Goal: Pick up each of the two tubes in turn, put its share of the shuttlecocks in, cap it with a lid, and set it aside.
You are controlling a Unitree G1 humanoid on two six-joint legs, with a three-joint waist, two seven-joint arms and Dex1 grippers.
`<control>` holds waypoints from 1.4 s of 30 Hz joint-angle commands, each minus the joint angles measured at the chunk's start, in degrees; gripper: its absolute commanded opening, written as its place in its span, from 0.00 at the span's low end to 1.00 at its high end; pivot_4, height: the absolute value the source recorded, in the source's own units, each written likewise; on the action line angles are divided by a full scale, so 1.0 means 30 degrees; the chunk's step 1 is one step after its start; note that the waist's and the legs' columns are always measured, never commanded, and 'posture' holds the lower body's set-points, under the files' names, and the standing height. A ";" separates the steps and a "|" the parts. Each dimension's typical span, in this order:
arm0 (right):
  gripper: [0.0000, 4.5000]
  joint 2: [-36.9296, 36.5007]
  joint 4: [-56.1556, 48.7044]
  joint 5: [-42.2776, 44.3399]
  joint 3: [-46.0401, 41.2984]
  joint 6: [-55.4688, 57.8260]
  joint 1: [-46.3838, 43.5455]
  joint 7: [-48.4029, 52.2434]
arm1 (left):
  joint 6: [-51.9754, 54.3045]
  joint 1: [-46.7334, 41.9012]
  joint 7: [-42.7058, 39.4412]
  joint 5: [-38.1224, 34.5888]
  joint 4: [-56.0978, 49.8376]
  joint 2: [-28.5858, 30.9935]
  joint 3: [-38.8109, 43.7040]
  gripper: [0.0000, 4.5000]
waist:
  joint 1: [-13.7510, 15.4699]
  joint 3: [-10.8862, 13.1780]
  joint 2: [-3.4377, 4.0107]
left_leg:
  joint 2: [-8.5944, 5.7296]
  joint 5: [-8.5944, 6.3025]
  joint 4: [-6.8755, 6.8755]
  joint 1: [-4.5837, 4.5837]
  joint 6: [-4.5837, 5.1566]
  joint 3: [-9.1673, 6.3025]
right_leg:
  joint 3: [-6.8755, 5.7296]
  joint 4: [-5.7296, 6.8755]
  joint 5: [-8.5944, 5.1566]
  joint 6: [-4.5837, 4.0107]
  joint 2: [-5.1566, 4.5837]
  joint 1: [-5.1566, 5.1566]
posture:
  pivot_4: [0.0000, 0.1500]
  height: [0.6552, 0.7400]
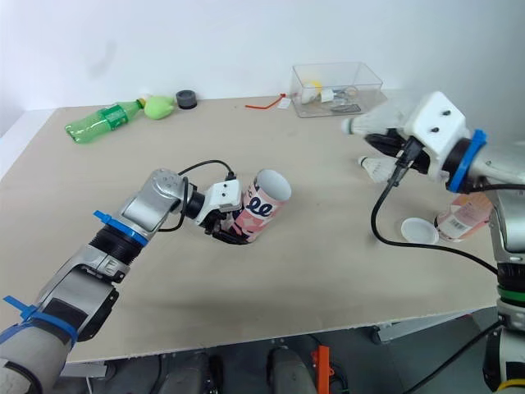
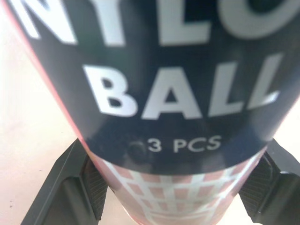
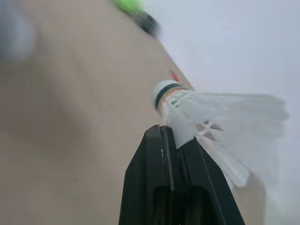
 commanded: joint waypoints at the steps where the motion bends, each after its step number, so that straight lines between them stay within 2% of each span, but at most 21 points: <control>1: 0.04 0.0828 -0.0134 0.0380 0.0960 -0.1760 -0.1250 0.1778 | -0.0469 -0.0729 -0.0188 0.0136 0.0298 0.0064 0.0121 0.67 | 0.0009 0.0002 -0.0003 | 0.0002 0.0000 0.0001 -0.0004 0.0000 0.0000 | -0.0001 0.0000 0.0000 -0.0004 0.0001 -0.0001 | 1.00 1.00; 7: 0.04 0.1701 0.0362 0.0192 0.2613 -0.3314 -0.1871 0.4420 | -0.0591 -0.0780 -0.0173 0.0189 0.0434 0.0012 0.0118 0.67 | 0.0076 0.0003 -0.0005 | -0.0011 -0.0013 0.0002 -0.0059 0.0018 -0.0002 | -0.0020 -0.0004 -0.0011 -0.0003 -0.0052 -0.0019 | 1.00 1.00; 21: 0.04 0.3447 0.2926 -0.2031 0.5091 -0.6602 -0.3505 0.6518 | -0.0149 -0.0449 -0.0127 0.0079 -0.0297 0.0010 0.0102 0.67 | 0.0069 0.0004 -0.0005 | -0.0021 -0.0023 0.0018 -0.0055 0.0036 0.0007 | -0.0019 -0.0002 -0.0019 0.0016 -0.0053 -0.0020 | 1.00 1.00; 25: 0.28 0.3781 0.3389 -0.1741 0.5072 -0.6607 -0.3978 0.6935 | -0.0145 -0.0479 -0.0108 0.0104 -0.0202 -0.0027 0.0124 0.67 | 0.0076 0.0003 -0.0006 | -0.0019 -0.0023 0.0021 -0.0058 0.0035 0.0006 | -0.0021 -0.0003 -0.0003 -0.0010 -0.0061 -0.0017 | 1.00 1.00; 31: 0.96 0.3309 0.1884 0.1755 0.3081 -0.0919 -0.3857 0.6918 | -0.0082 -0.0313 -0.0124 0.0181 -0.0230 0.0110 0.0156 0.67 | 0.0085 0.0004 -0.0006 | -0.0002 -0.0024 0.0018 -0.0061 0.0036 0.0004 | -0.0018 -0.0003 0.0036 -0.0082 -0.0076 -0.0016 | 1.00 1.00; 34: 0.98 0.2852 0.2247 0.3169 0.1454 0.2582 -0.4139 0.5607 | -0.0079 -0.0309 -0.0082 0.0204 -0.0178 0.0179 0.0188 0.67 | 0.0098 0.0004 -0.0006 | 0.0002 -0.0024 0.0018 -0.0063 0.0036 0.0001 | -0.0023 -0.0001 0.0041 -0.0089 -0.0082 -0.0016 | 1.00 1.00; 37: 0.98 0.2674 0.4032 0.4069 -0.0779 0.5970 -0.4118 0.2740 | -0.0114 -0.0315 -0.0085 0.0208 -0.0150 0.0222 0.0192 0.67 | 0.0105 0.0003 -0.0008 | -0.0001 -0.0024 0.0020 -0.0063 0.0036 0.0003 | -0.0023 -0.0001 0.0047 -0.0094 -0.0091 -0.0016 | 1.00 1.00; 42: 0.98 0.3519 0.6945 0.2396 -0.3185 0.5808 -0.2043 -0.3293 | -0.0075 -0.0378 -0.0083 0.0151 -0.0187 0.0137 0.0206 0.67 | 0.0104 -0.0003 -0.0016 | -0.0009 -0.0024 0.0017 -0.0063 0.0036 0.0002 | -0.0021 -0.0005 0.0045 -0.0094 -0.0099 -0.0012 | 1.00 1.00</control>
